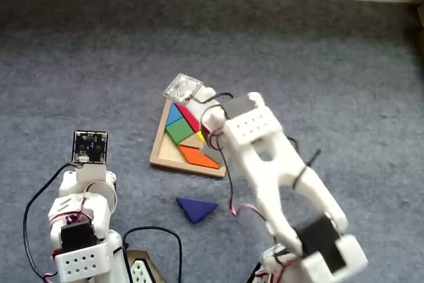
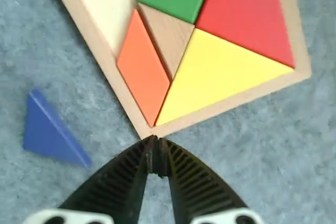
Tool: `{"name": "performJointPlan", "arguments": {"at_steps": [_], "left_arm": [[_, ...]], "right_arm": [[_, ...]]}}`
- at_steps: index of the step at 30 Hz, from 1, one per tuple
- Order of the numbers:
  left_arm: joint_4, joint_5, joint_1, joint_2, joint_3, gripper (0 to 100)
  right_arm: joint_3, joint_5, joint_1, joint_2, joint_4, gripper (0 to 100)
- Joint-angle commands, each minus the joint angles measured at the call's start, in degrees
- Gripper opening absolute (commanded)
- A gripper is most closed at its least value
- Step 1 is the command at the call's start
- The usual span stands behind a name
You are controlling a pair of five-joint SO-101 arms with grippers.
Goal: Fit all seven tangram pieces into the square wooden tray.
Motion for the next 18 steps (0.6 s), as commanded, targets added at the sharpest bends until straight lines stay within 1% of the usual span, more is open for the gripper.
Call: {"name": "performJointPlan", "arguments": {"at_steps": [1,4,9,10,12,14,18], "left_arm": [[-0.88,-0.62,0.48,-1.45,1.1,1],[-0.79,-0.62,-0.13,-1.45,0.84,1],[-0.7,-0.7,-4.97,-1.45,-2.24,1],[-0.7,-1.23,-5.58,-1.45,-3.03,1],[0.79,-5.8,-6.46,-1.45,-5.23,1],[3.87,-8.79,-5.58,-1.45,-8.84,1],[10.73,-9.05,-1.71,-1.45,-18.77,1]], "right_arm": [[8.84,0.62,1.63,-16.57,0.13,0.5],[19.91,0.53,4.7,-27.47,-3.56,0.5],[36.0,-5.1,15.34,-44.09,-11.3,0.7],[38.46,-5.1,16.75,-46.9,-11.82,0.7],[42.59,-5.36,18.86,-52.0,-11.82,0.9],[46.37,-5.45,20.26,-56.75,-11.82,1.0],[53.41,-5.45,23.16,-64.13,-12.09,1.0]]}}
